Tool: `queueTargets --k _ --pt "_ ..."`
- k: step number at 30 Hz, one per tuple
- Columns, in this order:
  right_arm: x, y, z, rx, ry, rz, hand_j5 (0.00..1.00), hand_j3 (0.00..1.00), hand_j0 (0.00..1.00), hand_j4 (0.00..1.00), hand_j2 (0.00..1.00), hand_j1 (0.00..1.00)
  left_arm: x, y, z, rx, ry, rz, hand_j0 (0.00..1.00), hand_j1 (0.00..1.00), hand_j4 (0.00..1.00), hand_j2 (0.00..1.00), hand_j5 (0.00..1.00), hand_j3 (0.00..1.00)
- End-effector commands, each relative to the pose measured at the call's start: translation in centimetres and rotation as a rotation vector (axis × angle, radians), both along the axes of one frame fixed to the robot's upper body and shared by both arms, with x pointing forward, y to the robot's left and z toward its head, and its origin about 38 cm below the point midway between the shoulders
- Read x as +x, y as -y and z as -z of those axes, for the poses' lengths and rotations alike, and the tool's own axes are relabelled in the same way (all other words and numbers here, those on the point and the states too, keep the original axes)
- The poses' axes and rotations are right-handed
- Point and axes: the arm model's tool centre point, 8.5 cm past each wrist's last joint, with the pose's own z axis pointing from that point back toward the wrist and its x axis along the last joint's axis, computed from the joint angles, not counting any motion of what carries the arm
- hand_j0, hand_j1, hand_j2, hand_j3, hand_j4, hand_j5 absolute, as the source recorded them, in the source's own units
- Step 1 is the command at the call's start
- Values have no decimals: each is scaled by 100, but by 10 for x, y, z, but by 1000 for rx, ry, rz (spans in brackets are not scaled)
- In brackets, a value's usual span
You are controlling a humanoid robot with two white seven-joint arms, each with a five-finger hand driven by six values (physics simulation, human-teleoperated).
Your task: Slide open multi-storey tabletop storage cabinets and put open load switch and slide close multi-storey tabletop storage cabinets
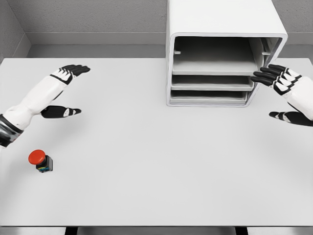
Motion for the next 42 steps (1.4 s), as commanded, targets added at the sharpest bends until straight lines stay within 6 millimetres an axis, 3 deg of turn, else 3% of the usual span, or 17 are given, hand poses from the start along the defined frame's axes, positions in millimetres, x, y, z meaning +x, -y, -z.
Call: queueTargets --k 1,5,7,11,14,16,19,21,24,26,30,36,42 --pt "-2 -2 -2 4 8 -9 100 100 100 100 100 100 1 -7 -4 -12 9 -23 100 100 100 100 100 100" --pt "-4 -7 -2 -1 2 -27 100 100 100 100 100 100 0 -16 -6 -15 15 -46 100 100 100 100 100 100" --pt "-5 -7 -2 -27 3 -30 100 100 100 100 100 100 -2 -33 -12 -13 28 -92 100 100 100 100 100 100" --pt "-5 -12 5 -25 2 -35 100 100 100 100 100 100 -12 -71 -10 138 -131 -114 100 100 100 100 100 100" --pt "-4 -22 13 12 17 -38 94 94 94 94 94 94 -15 -93 -16 115 -121 -177 100 100 100 100 100 100" --pt "-3 -27 18 10 1 -42 83 83 83 83 83 83 -18 -104 -22 102 -103 -211 100 100 100 100 100 100" --pt "1 -38 20 27 -2 -53 72 72 72 72 72 72 -20 -107 -28 96 -82 -223 100 100 100 100 100 100" --pt "3 -39 18 33 6 -54 72 72 72 72 72 72 -28 -114 -29 103 -79 -242 100 100 100 100 100 100" --pt "10 -55 15 84 42 -64 72 72 72 72 72 72 -37 -108 -34 143 -62 -233 100 100 100 100 100 100" --pt "13 -64 19 99 29 -74 72 72 72 72 72 72 -41 -114 -37 198 -58 -269 100 100 100 100 100 100" --pt "17 -66 13 108 49 -78 72 72 72 72 72 72 -54 -118 -46 295 -59 -254 100 100 100 100 100 100" --pt "31 -87 0 79 51 -163 72 72 72 72 72 72 -62 -111 -45 411 -67 -252 100 100 100 100 100 100" --pt "46 -99 5 77 14 -194 72 72 72 72 72 72 -82 -113 -24 452 -147 -229 100 100 100 100 100 100"
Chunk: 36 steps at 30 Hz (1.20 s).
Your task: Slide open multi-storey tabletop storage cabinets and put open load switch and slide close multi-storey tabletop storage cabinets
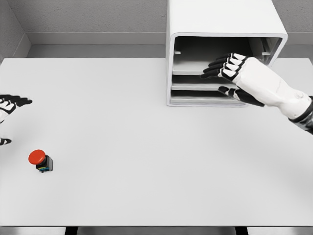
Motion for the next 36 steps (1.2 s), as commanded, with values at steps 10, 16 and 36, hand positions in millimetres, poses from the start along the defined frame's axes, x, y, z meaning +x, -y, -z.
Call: queueTargets --k 10,16,36 --pt "22 0 41 19 -123 41 72 72 72 72 72 72 -26 13 14 -1 -68 48 100 100 100 100 100 100" --pt "41 -2 45 33 -139 63 72 72 72 72 72 72 -37 13 24 -46 -103 56 100 100 100 100 100 100" --pt "82 -10 61 35 -199 123 72 72 72 72 72 72 -46 28 45 -94 -176 102 100 100 100 100 100 100"
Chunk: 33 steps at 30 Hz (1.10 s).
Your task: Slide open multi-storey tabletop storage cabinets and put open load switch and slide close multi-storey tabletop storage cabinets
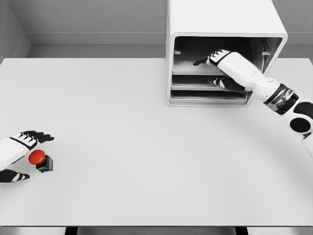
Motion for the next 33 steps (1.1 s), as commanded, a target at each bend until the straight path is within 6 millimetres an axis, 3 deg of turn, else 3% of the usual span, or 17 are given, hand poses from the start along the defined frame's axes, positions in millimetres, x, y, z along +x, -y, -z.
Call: queueTargets --k 1,10,17,24,29,33 --pt "3 -3 9 5 -29 5 72 72 72 72 72 72 1 0 -1 -8 4 -2 100 100 100 100 100 100" --pt "7 -4 23 -14 -74 14 72 72 72 72 72 72 4 1 -4 -11 17 0 100 100 100 100 100 100" --pt "4 -2 27 -25 -82 12 73 73 73 73 73 73 6 13 1 -40 0 35 100 100 100 100 100 100" --pt "2 7 25 -35 -80 22 73 73 73 73 73 73 9 19 2 -48 0 54 100 100 100 100 100 100" --pt "-6 11 13 -51 -50 4 73 73 73 73 73 73 8 19 2 -50 -1 55 88 88 88 88 88 88" --pt "-12 15 7 -60 -37 -3 73 73 73 73 73 73 8 16 0 -43 3 49 88 88 88 88 88 88"
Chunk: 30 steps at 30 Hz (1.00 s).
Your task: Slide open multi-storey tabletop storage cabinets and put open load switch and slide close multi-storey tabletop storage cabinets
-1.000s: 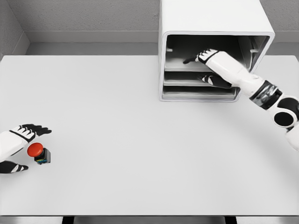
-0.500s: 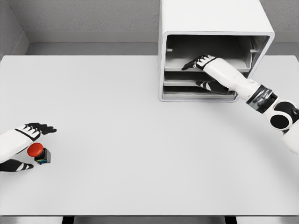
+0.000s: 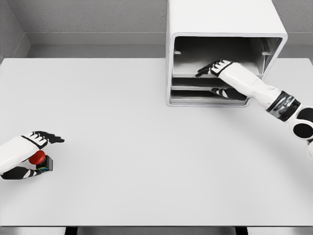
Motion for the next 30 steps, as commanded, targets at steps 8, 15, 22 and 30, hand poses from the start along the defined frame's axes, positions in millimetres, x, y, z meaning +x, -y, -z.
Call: queueTargets --k 8,15,22,30 --pt "-19 10 -14 -21 23 -31 73 73 73 73 73 73 0 -5 -4 17 -4 0 73 73 73 73 73 73" --pt "-30 19 -8 -34 -2 -29 73 73 73 73 73 73 0 -6 -5 23 -4 2 64 64 64 64 64 64" --pt "-41 26 -9 -57 -8 -39 73 73 73 73 73 73 0 -6 -5 24 -4 3 58 58 58 58 58 58" --pt "-56 28 -19 -79 1 -72 73 73 73 73 73 73 1 -9 -9 30 6 -4 49 49 49 49 49 49"
